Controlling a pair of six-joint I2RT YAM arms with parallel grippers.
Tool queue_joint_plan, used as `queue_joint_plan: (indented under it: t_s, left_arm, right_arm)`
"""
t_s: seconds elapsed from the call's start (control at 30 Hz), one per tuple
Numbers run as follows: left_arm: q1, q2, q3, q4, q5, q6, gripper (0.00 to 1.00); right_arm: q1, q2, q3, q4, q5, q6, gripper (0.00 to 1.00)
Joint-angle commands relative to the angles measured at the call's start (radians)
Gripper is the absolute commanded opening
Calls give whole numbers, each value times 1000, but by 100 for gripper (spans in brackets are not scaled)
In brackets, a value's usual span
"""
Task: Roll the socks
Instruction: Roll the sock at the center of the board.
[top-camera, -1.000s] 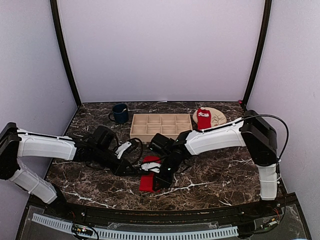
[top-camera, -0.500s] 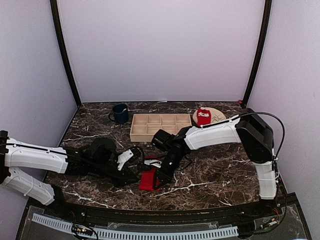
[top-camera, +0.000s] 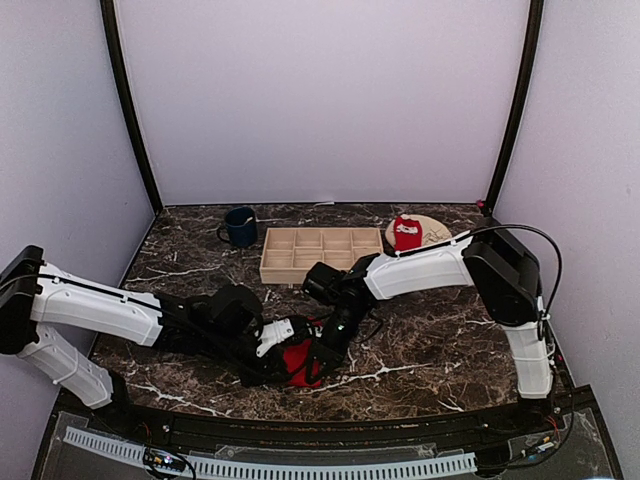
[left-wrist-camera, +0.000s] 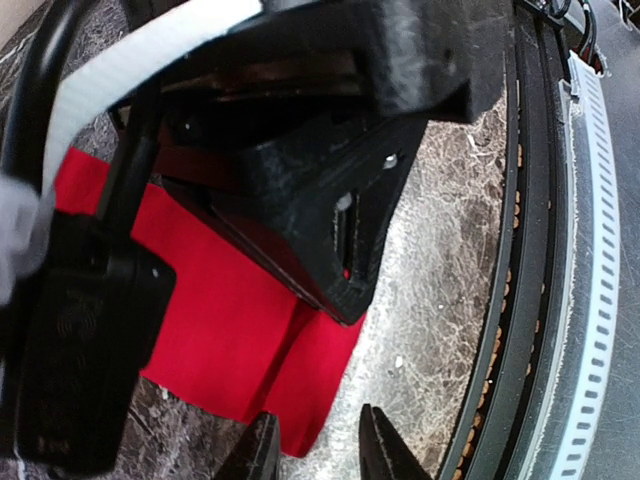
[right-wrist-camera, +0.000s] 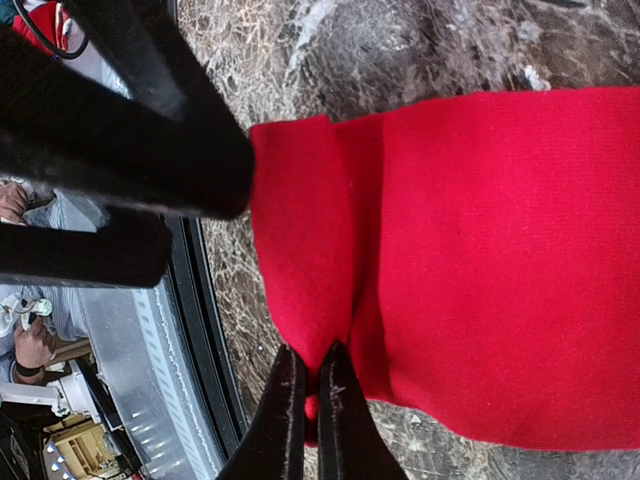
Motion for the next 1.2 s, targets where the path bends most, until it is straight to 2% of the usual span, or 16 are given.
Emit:
queue_joint_plan:
  t_s: [0.0,0.47,0.9,1.17]
  left_arm:
    - [-4,34,53,-60,-13,82,29]
    - [-9,85,80,-100,35,138,28]
    - [-35,126,98,-86,-60,155,30]
    - [-36,167,127,-121,-18,184,30]
  right_arm:
    - [-9,21,30,-18,-32,-12,1]
    - [-14,31,33,-26,-49,-18,1]
    - [-16,35,33,-41,-76,-28,1]
    - [-17,41,41,-49,-79,-34,0]
